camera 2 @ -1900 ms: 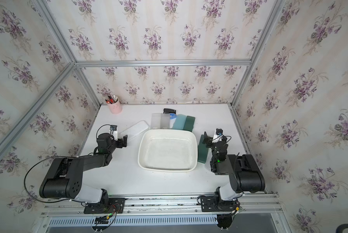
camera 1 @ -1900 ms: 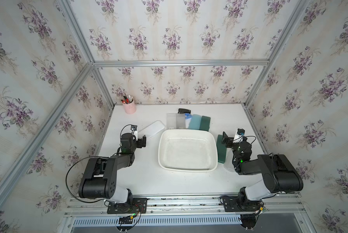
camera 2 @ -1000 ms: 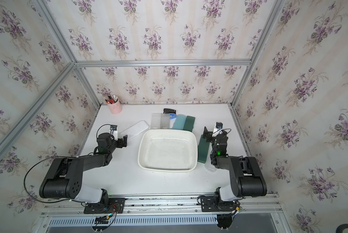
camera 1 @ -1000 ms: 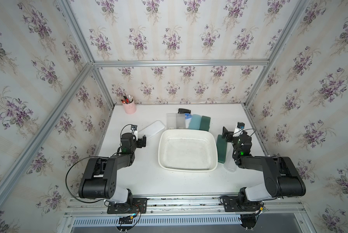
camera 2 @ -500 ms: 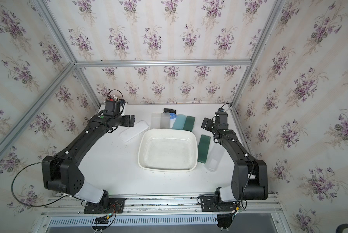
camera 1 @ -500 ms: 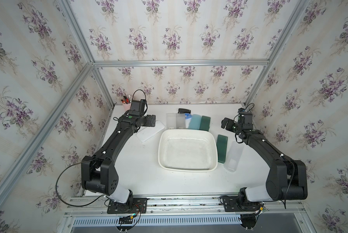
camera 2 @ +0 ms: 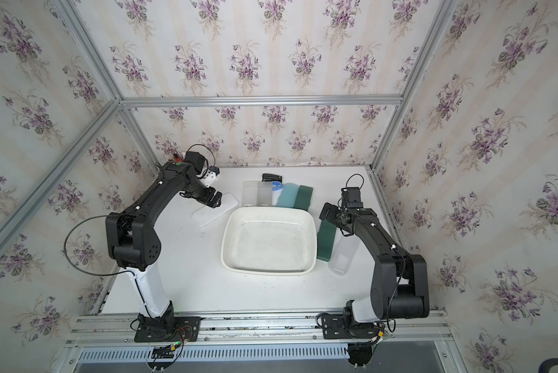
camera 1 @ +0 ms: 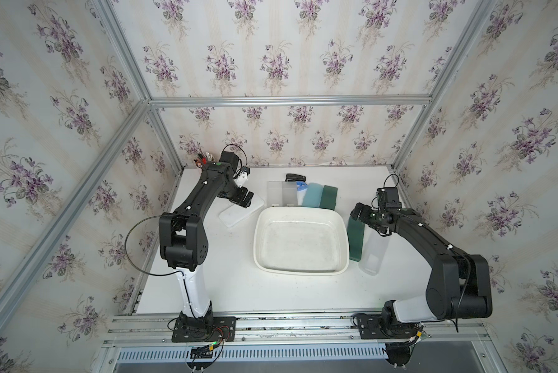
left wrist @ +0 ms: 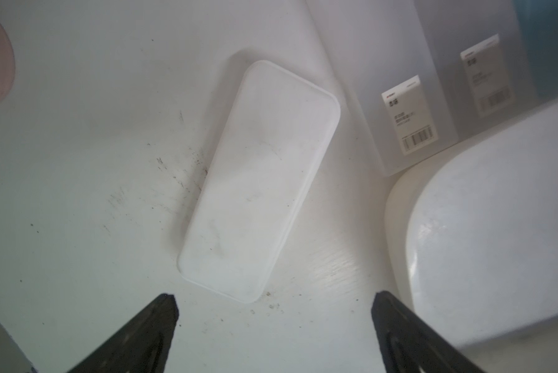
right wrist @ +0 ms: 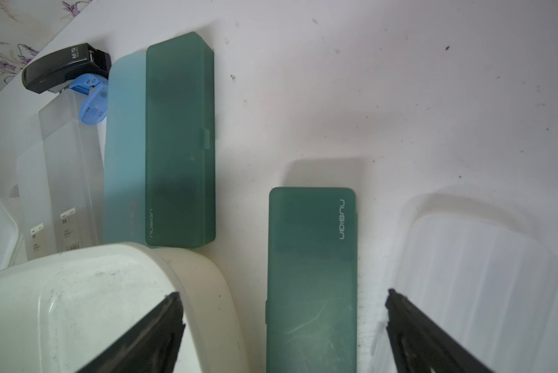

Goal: Put the pencil case into the storage box
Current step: Pick up the pencil case from the center of the board.

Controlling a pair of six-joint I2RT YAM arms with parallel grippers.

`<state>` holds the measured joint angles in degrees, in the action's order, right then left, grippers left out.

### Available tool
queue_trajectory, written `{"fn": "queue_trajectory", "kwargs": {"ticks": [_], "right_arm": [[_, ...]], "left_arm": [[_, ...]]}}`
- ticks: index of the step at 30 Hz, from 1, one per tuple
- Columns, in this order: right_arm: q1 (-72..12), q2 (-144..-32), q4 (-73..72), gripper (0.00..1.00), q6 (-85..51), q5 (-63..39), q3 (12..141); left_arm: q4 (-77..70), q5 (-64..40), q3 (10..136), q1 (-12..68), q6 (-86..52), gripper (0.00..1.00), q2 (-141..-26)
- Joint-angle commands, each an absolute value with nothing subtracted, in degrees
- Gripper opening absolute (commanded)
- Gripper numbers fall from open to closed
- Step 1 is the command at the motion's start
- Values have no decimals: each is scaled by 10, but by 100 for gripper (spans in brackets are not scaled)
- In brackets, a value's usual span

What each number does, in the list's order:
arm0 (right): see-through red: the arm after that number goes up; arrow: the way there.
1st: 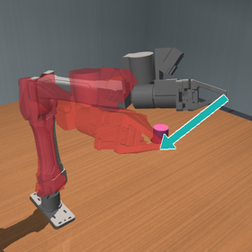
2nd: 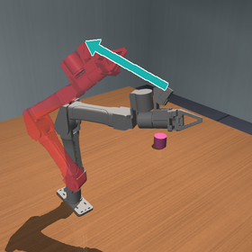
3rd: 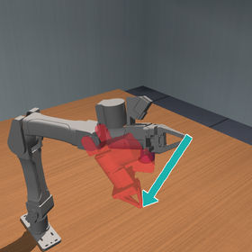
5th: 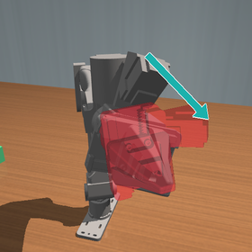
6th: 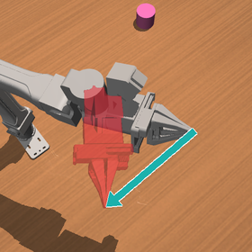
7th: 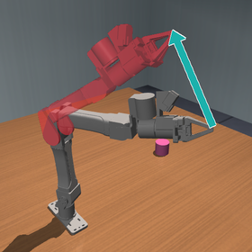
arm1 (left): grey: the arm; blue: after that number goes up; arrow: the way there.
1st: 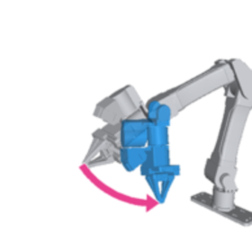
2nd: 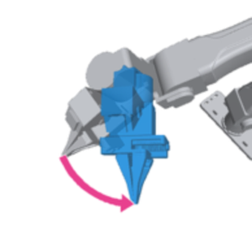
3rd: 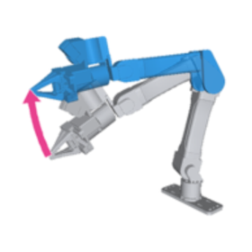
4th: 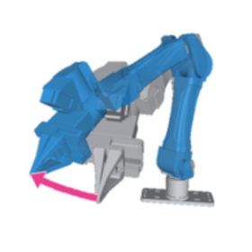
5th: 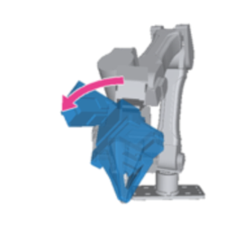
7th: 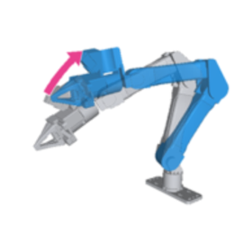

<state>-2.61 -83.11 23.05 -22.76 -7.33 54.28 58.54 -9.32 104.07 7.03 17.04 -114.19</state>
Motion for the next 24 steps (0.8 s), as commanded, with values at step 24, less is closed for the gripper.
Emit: {"fn": "queue_trajectory", "kwargs": {"ticks": [24], "right_arm": [[-64,-839,277,100,-247,-108,607]], "left_arm": [[525,-188,1068,42,451,99,-1293]]}}
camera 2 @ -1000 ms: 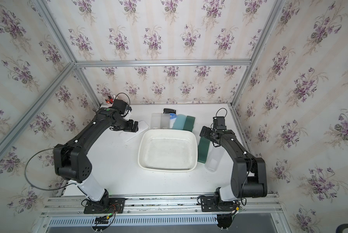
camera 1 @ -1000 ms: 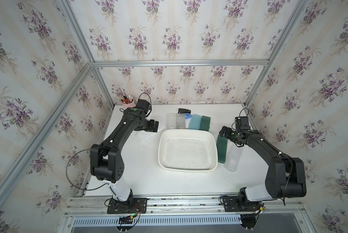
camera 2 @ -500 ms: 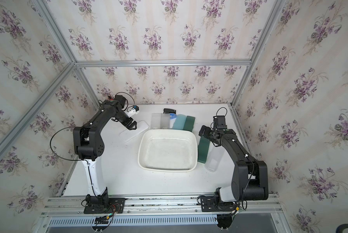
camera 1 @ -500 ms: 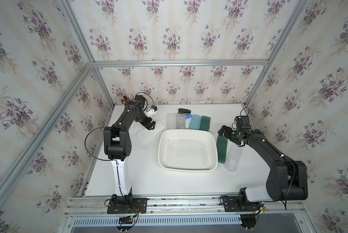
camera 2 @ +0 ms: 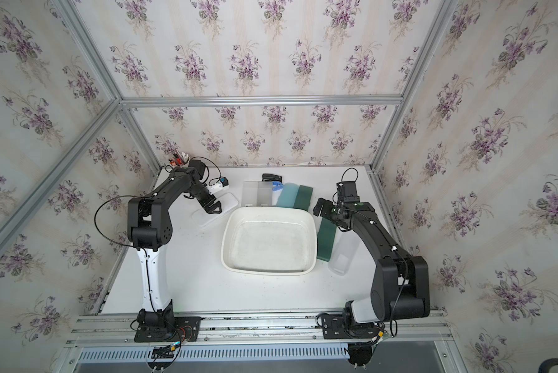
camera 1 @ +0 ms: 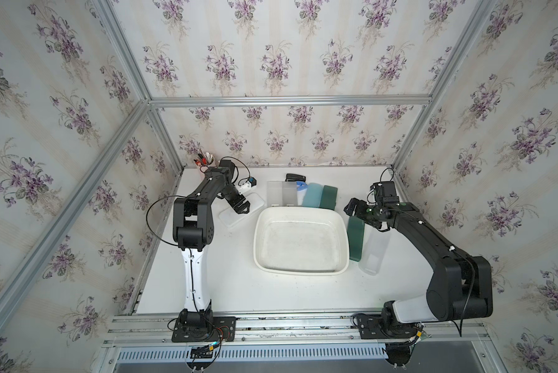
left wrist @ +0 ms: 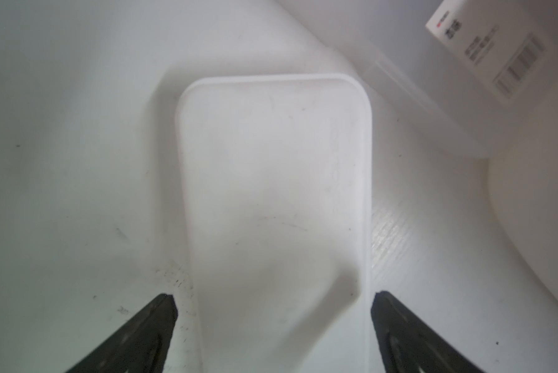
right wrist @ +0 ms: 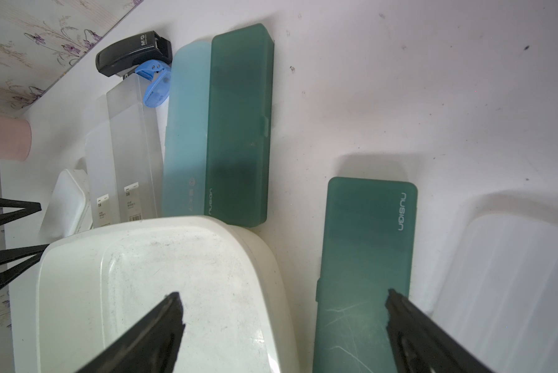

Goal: Put the pencil case into the storage box
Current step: Pick up the pencil case from the center of the board.

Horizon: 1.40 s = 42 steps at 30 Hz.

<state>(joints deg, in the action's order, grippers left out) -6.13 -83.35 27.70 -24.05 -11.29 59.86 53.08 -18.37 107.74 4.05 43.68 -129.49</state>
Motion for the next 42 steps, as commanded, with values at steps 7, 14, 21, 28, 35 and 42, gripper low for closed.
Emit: {"fn": "queue_trajectory", "kwargs": {"ticks": [7,14,21,28,35,42], "right_arm": [[-73,-854,274,100,-248,-98,618],[-74,-849,275,100,-247,-89,611],[-74,-850,272,100,-244,-86,618],[-74,-850,272,100,-243,-88,620],[-74,-849,274,100,-243,-89,623],[-74,-839,275,100,-247,-84,615]], "left_arm": [[493,-154,1044,50,447,99,-1299],[477,-126,1026,65,438,99,-1298],[475,-109,1019,70,412,99,-1298],[479,-104,1023,70,393,99,-1286],[482,-105,1031,70,379,99,-1284],[485,-105,1035,69,352,96,-1276]]}}
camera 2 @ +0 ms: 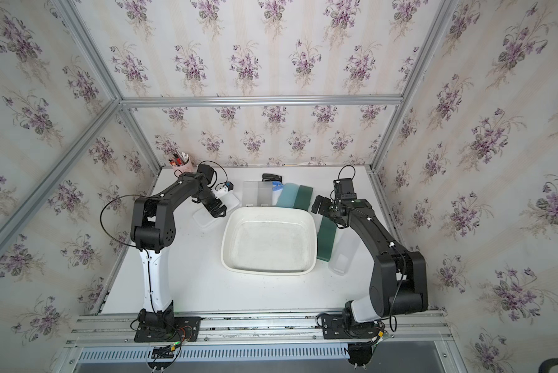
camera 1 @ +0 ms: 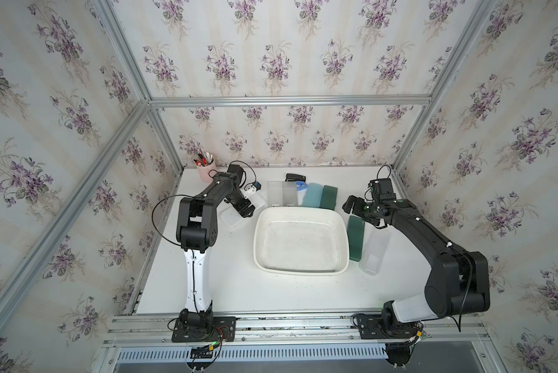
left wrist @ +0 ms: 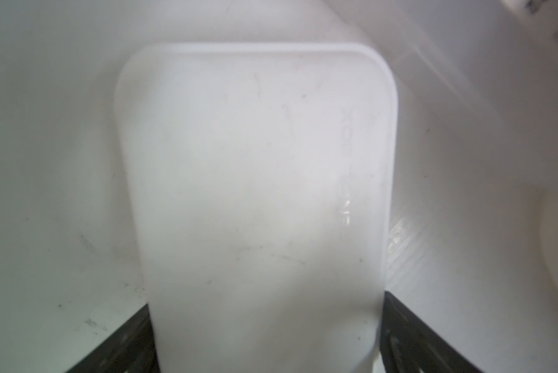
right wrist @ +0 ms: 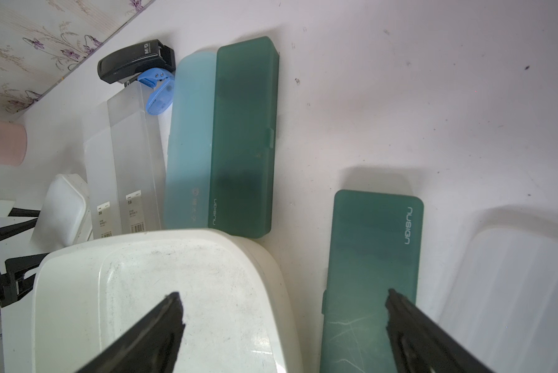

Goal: Put the pencil case into the storage box
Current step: Pick up the pencil case from the center of the board.

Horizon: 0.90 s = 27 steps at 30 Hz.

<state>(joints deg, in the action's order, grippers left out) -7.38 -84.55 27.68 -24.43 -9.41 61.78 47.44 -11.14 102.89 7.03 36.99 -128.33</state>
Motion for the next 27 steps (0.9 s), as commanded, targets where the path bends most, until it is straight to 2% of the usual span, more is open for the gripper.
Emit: {"fn": "queue_trajectory", "kwargs": {"ticks": [1,14,20,23,27], "right_arm": [[-74,-836,275,100,-249,-84,611],[-74,-810,290,100,-283,-63,608],[-74,-802,303,100,-283,-64,610],[-74,-813,303,100,-253,-65,610],[-74,-829,309,100,-231,-64,610]], "left_arm": [[488,-107,1039,68,345,96,-1274],[578,-104,1104,69,245,96,-1212],[549,-94,993,70,139,96,-1091],[554,-84,974,90,70,96,-1049],[566,-65,968,164,-24,96,-999]]}}
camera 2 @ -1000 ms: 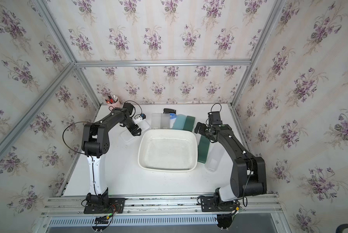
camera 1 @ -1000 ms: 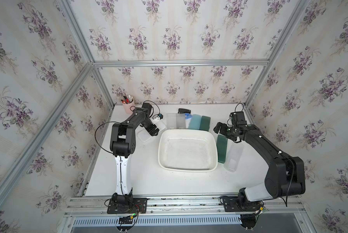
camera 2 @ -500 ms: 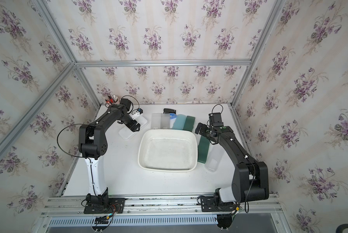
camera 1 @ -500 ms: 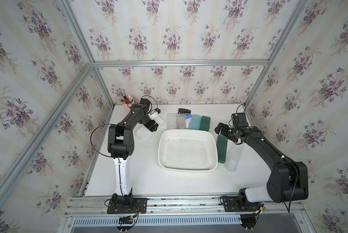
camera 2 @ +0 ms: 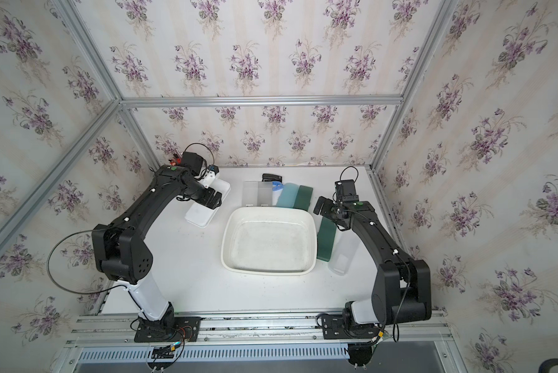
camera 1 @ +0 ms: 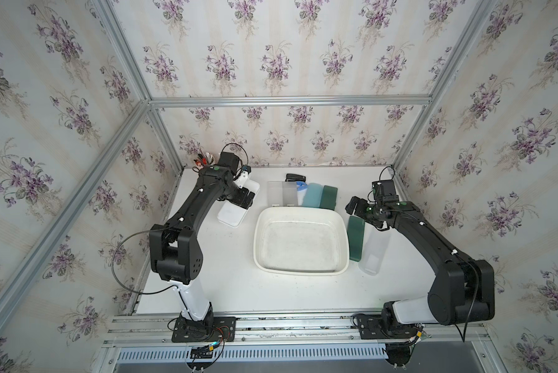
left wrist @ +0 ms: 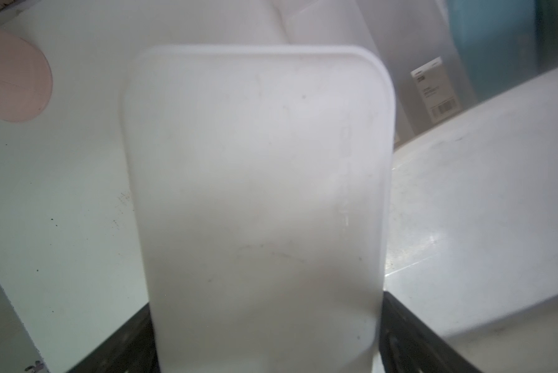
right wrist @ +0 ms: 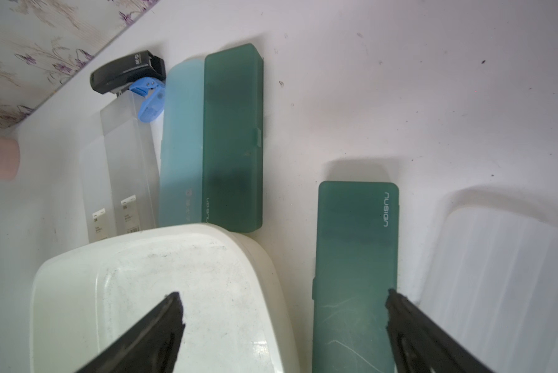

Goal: Put the pencil case into the storage box
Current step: Pick up the pencil case from the center of the board.

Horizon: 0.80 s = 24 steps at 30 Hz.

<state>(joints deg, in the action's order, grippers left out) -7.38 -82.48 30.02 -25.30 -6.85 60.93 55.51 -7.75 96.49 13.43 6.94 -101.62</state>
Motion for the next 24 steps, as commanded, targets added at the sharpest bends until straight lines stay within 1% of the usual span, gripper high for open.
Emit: {"fn": "queue_trajectory", "kwargs": {"ticks": [1,3,5,10,13,17,20,22,24], "right_arm": [[-74,-825,303,100,-233,-64,603],[-74,-816,288,100,-235,-57,594],[-74,-812,284,100,-236,-47,586],[-73,-796,282,100,-253,-38,558],[-73,-767,272,100,-283,-38,531],[-73,-737,277,100,-310,-36,505],[-74,-707,282,100,-328,-27,486],[-74,-699,292,100,-331,-23,485],[-74,-697,304,100,-331,-23,488]], "left_arm": [[580,-56,978,188,-52,97,-996],[602,-27,991,232,-108,97,-996],[601,-19,988,266,-165,97,-992],[556,-5,924,331,-277,97,-976],[519,-1,875,349,-312,97,-967],[507,21,845,369,-342,97,-964],[449,0,799,373,-360,97,-967],[446,4,802,374,-364,100,-982],[443,2,813,374,-358,100,-997]]}}
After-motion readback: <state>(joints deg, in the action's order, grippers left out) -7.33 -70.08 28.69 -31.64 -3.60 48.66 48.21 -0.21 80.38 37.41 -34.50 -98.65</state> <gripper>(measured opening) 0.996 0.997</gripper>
